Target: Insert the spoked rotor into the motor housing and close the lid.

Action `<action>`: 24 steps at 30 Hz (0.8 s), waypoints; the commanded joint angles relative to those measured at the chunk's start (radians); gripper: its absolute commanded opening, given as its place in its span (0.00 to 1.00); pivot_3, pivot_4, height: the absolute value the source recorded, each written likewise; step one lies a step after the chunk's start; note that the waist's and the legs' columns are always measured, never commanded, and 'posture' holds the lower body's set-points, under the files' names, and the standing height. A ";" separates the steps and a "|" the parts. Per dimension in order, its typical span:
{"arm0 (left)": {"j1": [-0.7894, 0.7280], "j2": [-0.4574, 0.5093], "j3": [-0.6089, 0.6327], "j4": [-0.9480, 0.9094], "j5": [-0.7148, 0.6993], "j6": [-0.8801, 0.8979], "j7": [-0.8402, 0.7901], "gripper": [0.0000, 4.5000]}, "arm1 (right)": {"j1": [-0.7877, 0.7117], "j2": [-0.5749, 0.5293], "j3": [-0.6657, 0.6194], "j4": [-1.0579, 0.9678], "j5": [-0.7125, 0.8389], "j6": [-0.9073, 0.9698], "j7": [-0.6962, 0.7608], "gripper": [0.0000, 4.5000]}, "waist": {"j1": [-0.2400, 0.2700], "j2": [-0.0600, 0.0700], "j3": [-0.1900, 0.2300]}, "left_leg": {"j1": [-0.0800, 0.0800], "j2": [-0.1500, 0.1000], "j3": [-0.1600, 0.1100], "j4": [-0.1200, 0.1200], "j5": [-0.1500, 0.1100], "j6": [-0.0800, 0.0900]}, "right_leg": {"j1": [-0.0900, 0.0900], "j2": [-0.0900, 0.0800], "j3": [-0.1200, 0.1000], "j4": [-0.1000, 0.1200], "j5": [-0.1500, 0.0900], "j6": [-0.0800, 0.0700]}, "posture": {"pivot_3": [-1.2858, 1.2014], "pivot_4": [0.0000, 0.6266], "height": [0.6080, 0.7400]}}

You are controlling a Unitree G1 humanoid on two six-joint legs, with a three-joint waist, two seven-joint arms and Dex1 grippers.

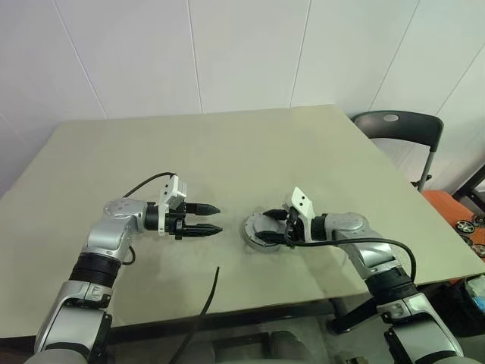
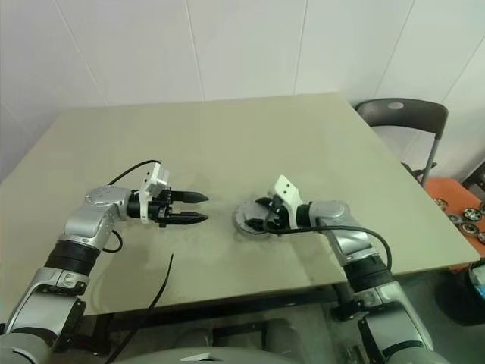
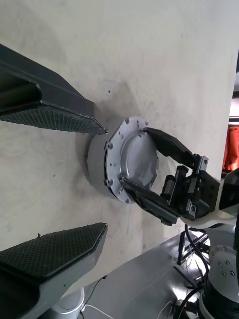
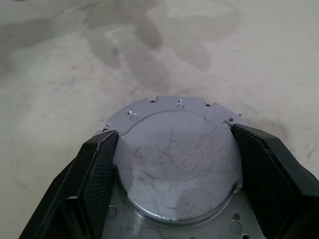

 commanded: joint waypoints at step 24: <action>-0.030 -0.020 0.015 -0.038 -0.001 -0.011 0.038 0.67 | 0.003 -0.004 0.095 0.106 -0.124 -0.065 0.022 0.72 | 0.002 -0.001 -0.001 | 0.005 0.000 0.000 0.000 0.000 0.001 | 0.004 0.001 0.000 0.001 -0.001 -0.001 | 0.52 0.00 1.00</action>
